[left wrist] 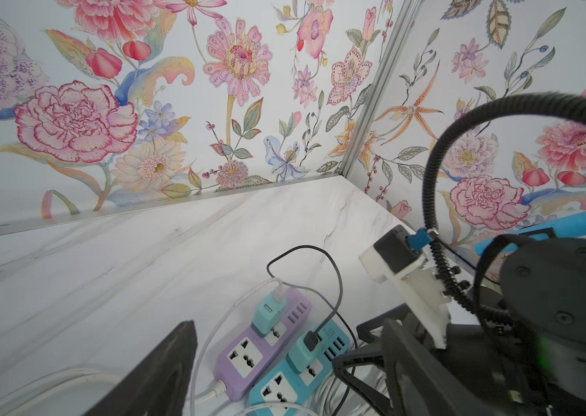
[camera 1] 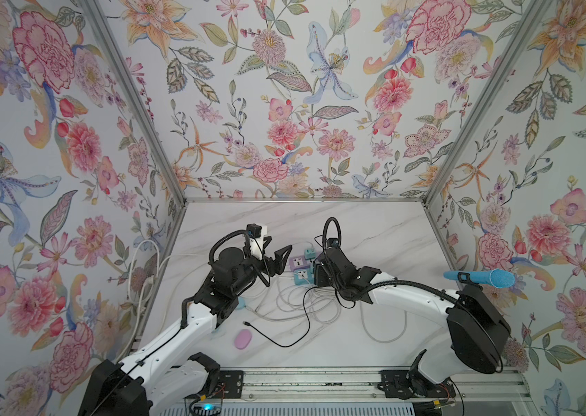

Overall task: Charge the bluetooth headset
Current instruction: Insert the plug into the socket, then move the plug to the center of the board.

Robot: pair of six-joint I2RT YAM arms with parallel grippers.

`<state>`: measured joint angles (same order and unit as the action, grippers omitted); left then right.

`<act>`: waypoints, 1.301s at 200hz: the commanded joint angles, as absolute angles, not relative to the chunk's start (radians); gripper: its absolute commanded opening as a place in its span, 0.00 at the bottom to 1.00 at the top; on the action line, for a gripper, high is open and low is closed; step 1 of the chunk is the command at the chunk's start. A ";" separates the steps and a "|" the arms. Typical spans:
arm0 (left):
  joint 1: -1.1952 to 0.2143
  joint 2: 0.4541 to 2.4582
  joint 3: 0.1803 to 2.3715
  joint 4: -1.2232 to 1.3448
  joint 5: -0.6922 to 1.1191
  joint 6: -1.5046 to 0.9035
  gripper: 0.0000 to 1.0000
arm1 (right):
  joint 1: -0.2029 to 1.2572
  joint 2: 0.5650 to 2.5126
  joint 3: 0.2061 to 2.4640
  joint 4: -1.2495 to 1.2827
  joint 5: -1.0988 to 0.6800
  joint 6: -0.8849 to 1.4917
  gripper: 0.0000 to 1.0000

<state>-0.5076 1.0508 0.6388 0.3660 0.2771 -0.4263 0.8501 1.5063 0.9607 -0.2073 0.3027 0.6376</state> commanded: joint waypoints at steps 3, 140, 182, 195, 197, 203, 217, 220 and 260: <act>-0.488 1.064 0.657 0.400 0.317 -0.410 0.83 | 0.818 1.374 0.904 -0.384 0.298 0.655 0.65; -0.478 1.190 0.794 0.386 0.424 -0.403 0.82 | 0.239 1.173 0.592 -0.483 0.148 0.608 0.84; -0.479 1.200 0.804 0.382 0.446 -0.409 0.81 | 0.119 1.229 0.543 -0.364 0.042 0.560 0.87; -0.479 1.200 0.804 0.379 0.446 -0.408 0.81 | 0.111 1.241 0.538 -0.328 0.025 0.536 0.87; -0.478 1.200 0.804 0.379 0.445 -0.407 0.81 | 0.111 1.244 0.539 -0.324 0.024 0.533 0.87; -0.478 1.200 0.804 0.377 0.446 -0.407 0.81 | 0.110 1.250 0.541 -0.312 0.015 0.523 0.86; -0.479 1.202 0.805 0.373 0.445 -0.403 0.80 | 0.110 1.265 0.543 -0.278 -0.024 0.506 0.84; -0.479 1.202 0.806 0.373 0.445 -0.402 0.80 | 0.111 1.270 0.543 -0.272 -0.031 0.505 0.83; -0.478 1.212 0.808 0.379 0.446 -0.404 0.80 | 0.149 1.350 0.564 -0.210 -0.058 0.507 0.81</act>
<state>-0.4889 1.2003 0.7731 0.3672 0.4221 -0.4011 0.1181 1.2877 0.5514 -0.2626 0.0109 0.5186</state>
